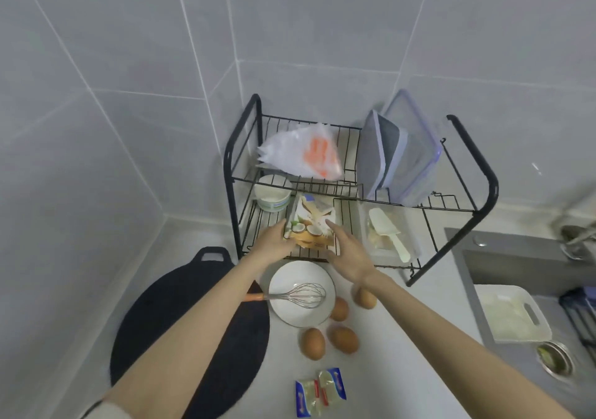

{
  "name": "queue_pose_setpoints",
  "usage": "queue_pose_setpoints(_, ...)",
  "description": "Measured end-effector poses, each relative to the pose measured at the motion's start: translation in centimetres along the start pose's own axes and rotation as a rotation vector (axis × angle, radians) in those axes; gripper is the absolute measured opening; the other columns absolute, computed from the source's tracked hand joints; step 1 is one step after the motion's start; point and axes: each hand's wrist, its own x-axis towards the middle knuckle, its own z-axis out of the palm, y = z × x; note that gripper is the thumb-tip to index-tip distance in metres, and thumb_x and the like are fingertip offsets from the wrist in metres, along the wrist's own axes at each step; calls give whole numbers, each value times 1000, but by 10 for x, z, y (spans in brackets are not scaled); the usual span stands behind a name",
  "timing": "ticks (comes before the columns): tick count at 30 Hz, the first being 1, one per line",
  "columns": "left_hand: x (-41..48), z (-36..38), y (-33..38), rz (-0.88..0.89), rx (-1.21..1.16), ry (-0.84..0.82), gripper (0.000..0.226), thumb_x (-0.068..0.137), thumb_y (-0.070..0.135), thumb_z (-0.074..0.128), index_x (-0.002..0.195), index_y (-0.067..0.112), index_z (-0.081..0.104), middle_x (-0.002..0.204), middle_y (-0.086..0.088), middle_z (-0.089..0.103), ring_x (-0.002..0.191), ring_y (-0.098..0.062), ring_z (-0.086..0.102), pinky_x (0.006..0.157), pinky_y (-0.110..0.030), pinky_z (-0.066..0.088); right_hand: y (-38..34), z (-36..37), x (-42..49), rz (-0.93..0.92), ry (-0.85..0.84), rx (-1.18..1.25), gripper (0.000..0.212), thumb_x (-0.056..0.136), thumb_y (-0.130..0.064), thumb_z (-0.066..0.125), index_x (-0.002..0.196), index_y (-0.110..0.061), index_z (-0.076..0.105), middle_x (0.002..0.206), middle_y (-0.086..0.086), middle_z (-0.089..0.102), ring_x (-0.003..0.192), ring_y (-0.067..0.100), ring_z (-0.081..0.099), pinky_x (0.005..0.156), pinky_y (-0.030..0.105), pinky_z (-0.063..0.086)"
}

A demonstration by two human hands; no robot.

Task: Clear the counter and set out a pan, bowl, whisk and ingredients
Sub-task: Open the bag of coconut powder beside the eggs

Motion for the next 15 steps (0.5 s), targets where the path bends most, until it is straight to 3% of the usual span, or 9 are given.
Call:
queue_pose_setpoints(2, 25, 1, -5, -10, 15, -37, 44, 91, 20, 53, 134, 17, 47, 132, -6, 56, 123, -23, 50, 90, -23, 39, 1, 3, 17, 47, -54, 7, 67, 95, -17, 50, 152, -26, 16, 155, 14, 24, 144, 30, 22, 113, 37, 25)
queue_pose_setpoints(6, 97, 18, -44, -44, 48, -47, 71, 78, 48, 51, 144, 27, 34, 143, 0, 47, 132, -24, 43, 106, -42, 39, 3, 13, 50, 105, -104, 39, 71, 93, -20, 55, 151, -29, 15, 147, 18, 26, 136, 34, 33, 107, 36, 32)
queue_pose_setpoints(8, 101, 20, -40, -57, 39, -34, 72, 83, 46, 54, 148, 25, 29, 148, -1, 40, 136, -26, 37, 109, -44, 35, 3, 18, 63, 158, -106, 85, 74, 91, -20, 58, 151, -32, 16, 147, 18, 25, 134, 33, 38, 100, 31, 37)
queue_pose_setpoints(10, 107, 21, -37, -66, 36, -13, 65, 88, 37, 56, 146, 20, 34, 145, -3, 44, 133, -26, 42, 108, -42, 38, 6, 23, 75, 179, -84, 65, 68, 92, -20, 54, 150, -31, 18, 147, 18, 26, 126, 35, 46, 93, 29, 40)
queue_pose_setpoints(12, 109, 23, -37, -58, 35, 30, 55, 84, 42, 58, 133, 18, 51, 132, -4, 58, 121, -27, 53, 100, -41, 44, 9, 26, 78, 165, -37, 28, 63, 94, -21, 51, 149, -27, 21, 142, 20, 32, 121, 38, 48, 90, 31, 40)
queue_pose_setpoints(14, 114, 26, -37, -74, 68, 87, 34, 82, 44, 57, 98, 15, 65, 106, -6, 68, 106, -30, 58, 90, -39, 47, 12, 31, 82, 155, -17, 21, 66, 94, -22, 52, 150, -28, 19, 133, 20, 38, 115, 38, 50, 88, 31, 40)
queue_pose_setpoints(15, 114, 26, -35, -67, 93, 110, 26, 84, 42, 57, 79, 17, 60, 94, -7, 68, 101, -32, 58, 85, -37, 44, 13, 35, 84, 140, -3, 30, 69, 92, -21, 54, 151, -29, 18, 129, 20, 40, 113, 37, 50, 89, 31, 41)
